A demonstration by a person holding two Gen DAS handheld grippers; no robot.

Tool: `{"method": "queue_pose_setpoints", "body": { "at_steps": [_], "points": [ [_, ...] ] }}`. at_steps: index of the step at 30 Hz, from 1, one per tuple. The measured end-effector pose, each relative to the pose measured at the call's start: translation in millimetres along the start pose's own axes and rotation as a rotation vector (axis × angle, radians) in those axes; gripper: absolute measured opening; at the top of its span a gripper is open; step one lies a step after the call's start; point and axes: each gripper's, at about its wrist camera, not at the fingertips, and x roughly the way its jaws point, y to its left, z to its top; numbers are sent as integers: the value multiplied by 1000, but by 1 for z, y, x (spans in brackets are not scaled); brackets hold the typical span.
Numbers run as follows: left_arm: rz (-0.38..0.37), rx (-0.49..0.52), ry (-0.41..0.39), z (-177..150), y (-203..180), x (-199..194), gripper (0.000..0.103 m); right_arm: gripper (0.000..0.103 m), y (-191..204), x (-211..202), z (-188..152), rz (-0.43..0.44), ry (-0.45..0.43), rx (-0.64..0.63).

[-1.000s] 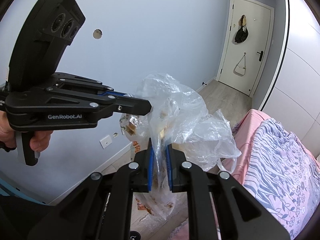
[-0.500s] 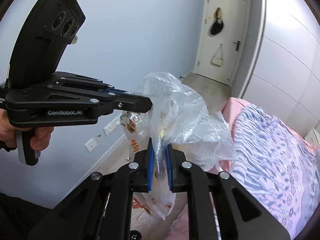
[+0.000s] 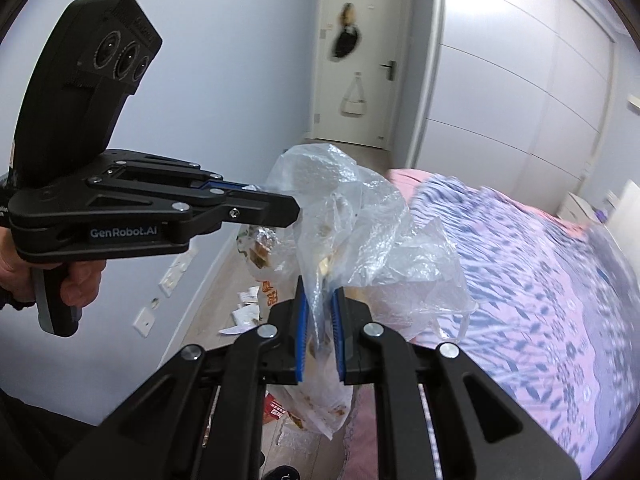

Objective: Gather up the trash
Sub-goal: 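Carry the held plastic bag with the right tool toward the white bin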

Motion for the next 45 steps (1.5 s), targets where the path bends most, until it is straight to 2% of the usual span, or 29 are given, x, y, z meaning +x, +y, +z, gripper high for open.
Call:
{"method": "queue_pose_setpoints", "body": {
  "at_steps": [11, 23, 34, 45],
  "points": [
    [-250, 167, 70, 14, -64, 45, 4, 13, -24, -54, -46, -233, 28, 227],
    [-462, 340, 125, 7, -178, 81, 4, 13, -34, -132, -109, -446, 25, 396],
    [-650, 472, 167, -35, -321, 76, 4, 13, -27, -232, -184, -628, 32, 534],
    [-886, 610, 223, -91, -468, 59, 4, 13, -6, -330, -261, -840, 72, 678]
  ]
}}
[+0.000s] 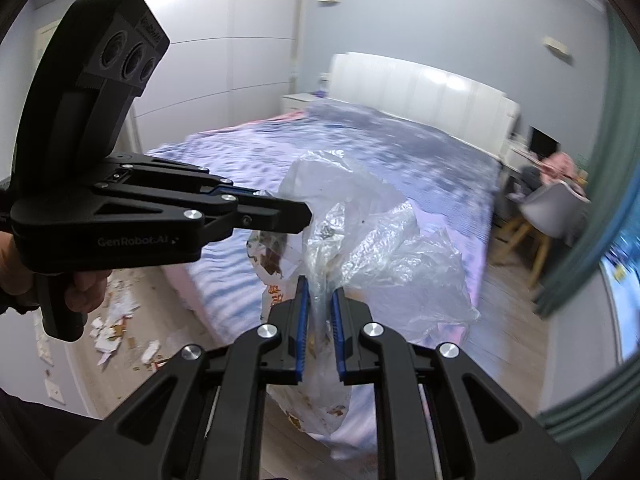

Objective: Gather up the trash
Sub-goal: 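Carry the held plastic bag with the right tool toward the white bin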

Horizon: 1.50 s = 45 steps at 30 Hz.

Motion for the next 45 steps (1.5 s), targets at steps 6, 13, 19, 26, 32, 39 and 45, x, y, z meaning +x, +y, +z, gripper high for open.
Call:
{"method": "queue_pose_setpoints", "body": {
  "at_steps": [6, 13, 19, 26, 32, 39, 45],
  "points": [
    [-155, 102, 36, 18, -54, 51, 4, 13, -39, -32, -28, -150, 17, 108],
    [-354, 241, 94, 30, -125, 101, 4, 13, -64, -67, -70, -324, 41, 271],
    [-489, 328, 148, 24, -184, 130, 4, 13, -72, -95, -103, -448, 67, 394],
    [-588, 406, 203, 12, -237, 155, 4, 13, -89, -119, -142, -549, 92, 531],
    [-639, 430, 246, -1, -275, 180, 4, 13, -107, -136, -173, -602, 110, 606],
    [-698, 447, 308, -25, -316, 209, 4, 13, -127, -151, -206, -645, 158, 667],
    [-722, 464, 371, -49, -341, 239, 4, 13, -141, -150, -239, -662, 196, 721]
  ]
}}
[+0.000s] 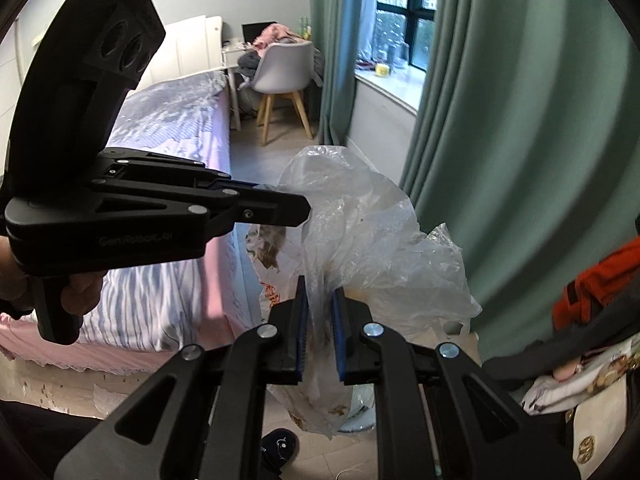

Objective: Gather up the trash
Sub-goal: 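Carry the held plastic bag with the right tool toward the white bin, then lower the plastic bag into the bin and open the right tool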

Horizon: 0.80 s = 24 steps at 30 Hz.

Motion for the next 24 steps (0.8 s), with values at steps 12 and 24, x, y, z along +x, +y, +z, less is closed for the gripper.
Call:
{"method": "queue_pose_setpoints", "body": {
  "at_steps": [12, 24],
  "points": [
    [-32, 11, 154, -37, 7, 100, 4, 13, -34, 60, -52, 1, 96, 117],
    [-27, -40, 328, -138, 42, 218, 4, 13, -58, 167, -144, 12, 221, 178]
  ]
}}
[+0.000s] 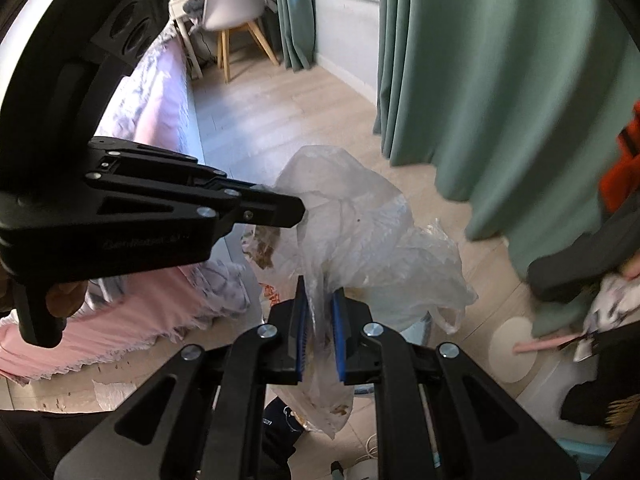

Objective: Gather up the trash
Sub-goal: 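Lower the plastic bag into the bin and open the right tool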

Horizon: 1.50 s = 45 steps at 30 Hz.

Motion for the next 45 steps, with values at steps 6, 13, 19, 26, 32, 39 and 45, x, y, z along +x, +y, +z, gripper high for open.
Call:
{"method": "queue_pose_setpoints", "body": {
  "at_steps": [6, 13, 19, 26, 32, 39, 45],
  "points": [
    [16, -9, 75, -26, 19, 63, 4, 13, -17, 60, -25, 11, 56, 19],
    [28, -10, 138, -43, 32, 122, 4, 13, -40, 114, -53, 16, 111, 55],
    [36, -14, 180, -56, 44, 164, 4, 13, -51, 155, -64, 25, 160, 86],
    [51, -42, 223, -67, 58, 205, 4, 13, -60, 191, -72, 27, 209, 115],
    [63, -44, 256, -74, 67, 237, 4, 13, -65, 223, -82, 33, 256, 103],
    [76, -48, 286, -86, 77, 261, 4, 13, -66, 246, -87, 35, 298, 56],
    [85, -47, 281, -89, 76, 256, 4, 13, -67, 246, -87, 22, 301, 31]
  ]
}}
